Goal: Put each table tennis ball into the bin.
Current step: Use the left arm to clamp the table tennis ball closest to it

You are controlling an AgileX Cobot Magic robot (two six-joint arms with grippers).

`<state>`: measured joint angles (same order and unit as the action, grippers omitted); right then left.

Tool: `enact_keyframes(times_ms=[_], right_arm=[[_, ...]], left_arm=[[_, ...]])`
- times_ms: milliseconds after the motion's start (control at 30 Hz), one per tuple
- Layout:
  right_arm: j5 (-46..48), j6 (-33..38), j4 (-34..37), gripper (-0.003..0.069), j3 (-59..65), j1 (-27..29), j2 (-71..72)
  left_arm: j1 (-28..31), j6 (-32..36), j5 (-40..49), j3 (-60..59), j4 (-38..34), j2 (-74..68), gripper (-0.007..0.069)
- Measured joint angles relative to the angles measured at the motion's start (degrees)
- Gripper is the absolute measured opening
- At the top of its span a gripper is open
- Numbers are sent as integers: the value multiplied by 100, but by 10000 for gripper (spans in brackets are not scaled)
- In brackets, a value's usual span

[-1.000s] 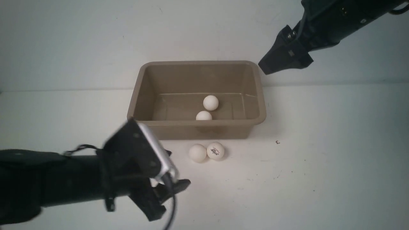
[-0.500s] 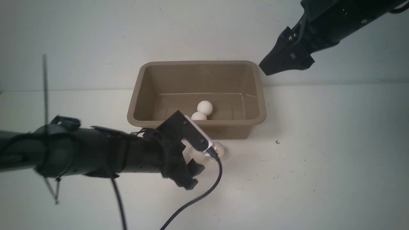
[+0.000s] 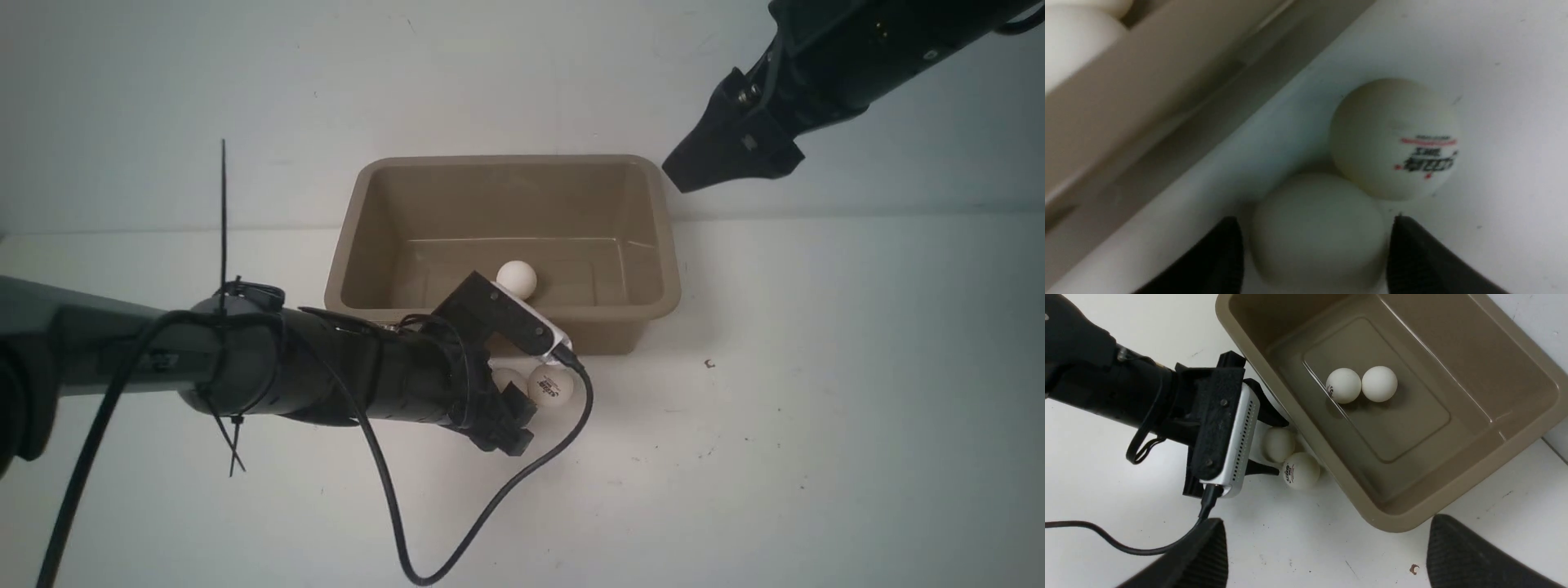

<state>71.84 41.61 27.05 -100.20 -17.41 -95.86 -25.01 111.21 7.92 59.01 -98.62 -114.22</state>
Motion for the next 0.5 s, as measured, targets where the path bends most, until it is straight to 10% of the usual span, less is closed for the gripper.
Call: enact_keyframes(times_ms=[500], right_arm=[[4,32,0,589,0,0,0]], left_arm=[[-393,-5,690,-692,209,1351,353]])
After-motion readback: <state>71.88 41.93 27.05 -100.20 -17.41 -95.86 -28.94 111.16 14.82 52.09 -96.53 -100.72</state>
